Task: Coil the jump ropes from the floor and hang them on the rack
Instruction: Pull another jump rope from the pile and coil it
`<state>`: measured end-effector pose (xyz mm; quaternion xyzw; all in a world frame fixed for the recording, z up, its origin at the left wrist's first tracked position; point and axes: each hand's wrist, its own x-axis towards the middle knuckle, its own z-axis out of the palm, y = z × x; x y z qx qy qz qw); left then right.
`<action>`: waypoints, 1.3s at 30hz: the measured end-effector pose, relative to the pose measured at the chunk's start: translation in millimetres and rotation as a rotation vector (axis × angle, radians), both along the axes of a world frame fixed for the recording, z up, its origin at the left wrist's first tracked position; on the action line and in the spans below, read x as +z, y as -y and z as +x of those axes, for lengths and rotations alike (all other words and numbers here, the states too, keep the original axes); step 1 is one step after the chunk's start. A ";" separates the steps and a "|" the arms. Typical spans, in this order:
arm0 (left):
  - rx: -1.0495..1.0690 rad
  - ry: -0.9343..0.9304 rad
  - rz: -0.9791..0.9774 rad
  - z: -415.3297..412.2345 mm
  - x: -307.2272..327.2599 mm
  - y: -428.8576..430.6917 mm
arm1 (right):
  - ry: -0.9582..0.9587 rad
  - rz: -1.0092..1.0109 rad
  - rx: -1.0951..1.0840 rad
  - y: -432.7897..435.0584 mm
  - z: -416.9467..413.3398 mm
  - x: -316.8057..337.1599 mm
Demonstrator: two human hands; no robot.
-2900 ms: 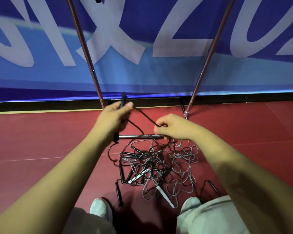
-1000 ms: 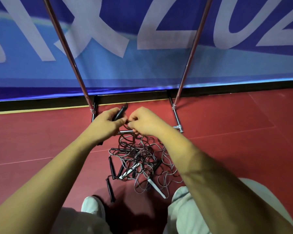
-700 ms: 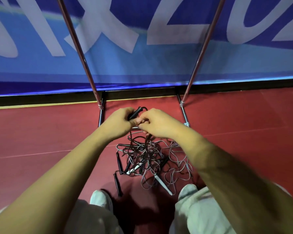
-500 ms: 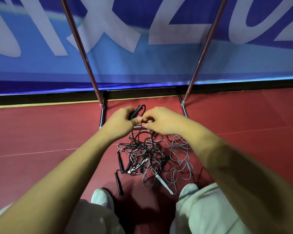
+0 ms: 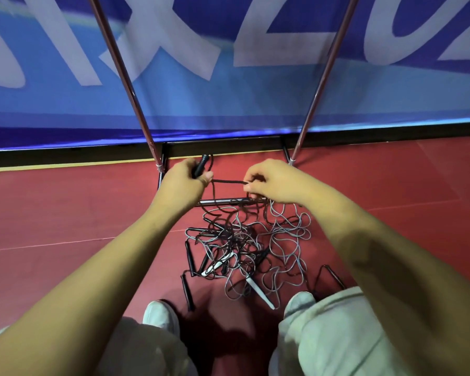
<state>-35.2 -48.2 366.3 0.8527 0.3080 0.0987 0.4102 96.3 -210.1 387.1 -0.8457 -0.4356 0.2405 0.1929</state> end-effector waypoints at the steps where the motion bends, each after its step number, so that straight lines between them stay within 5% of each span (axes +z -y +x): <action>1: -0.006 -0.011 0.023 -0.7 -1.9 -0.6 | -0.007 0.008 0.002 0.2 -0.5 1.4; 3: -0.035 -0.001 0.043 -1.0 -1.0 1.0 | -0.020 0.023 0.000 -2.9 -4.1 2.1; 6: -0.206 0.074 -0.232 -2.5 6.9 4.6 | -0.073 0.080 -0.001 -9.3 -11.3 2.7; 9: -0.348 -0.055 -0.269 -5.1 9.6 10.7 | -0.146 0.180 -0.052 -10.9 -13.6 5.0; 19: 0.100 0.230 -0.613 -1.5 14.9 -8.6 | -0.070 -0.055 0.036 7.5 14.3 2.7; 23: 0.209 0.260 -0.582 -2.7 12.3 -17.8 | -0.056 -0.108 -0.003 18.7 27.8 -6.1; 27: 0.093 0.093 -0.089 -5.6 2.7 -23.8 | -0.080 -0.060 -0.004 16.5 22.0 -3.7; 33: -0.099 0.129 0.123 -5.3 3.4 -6.5 | -0.014 -0.140 0.138 -1.4 -3.4 1.0; 35: -0.065 0.183 0.082 -6.5 10.4 -7.2 | 0.014 -0.170 0.121 -2.9 -4.1 0.3; 39: -0.222 0.179 -0.301 -10.0 26.7 4.1 | -0.021 -0.064 0.099 -2.1 -6.3 5.6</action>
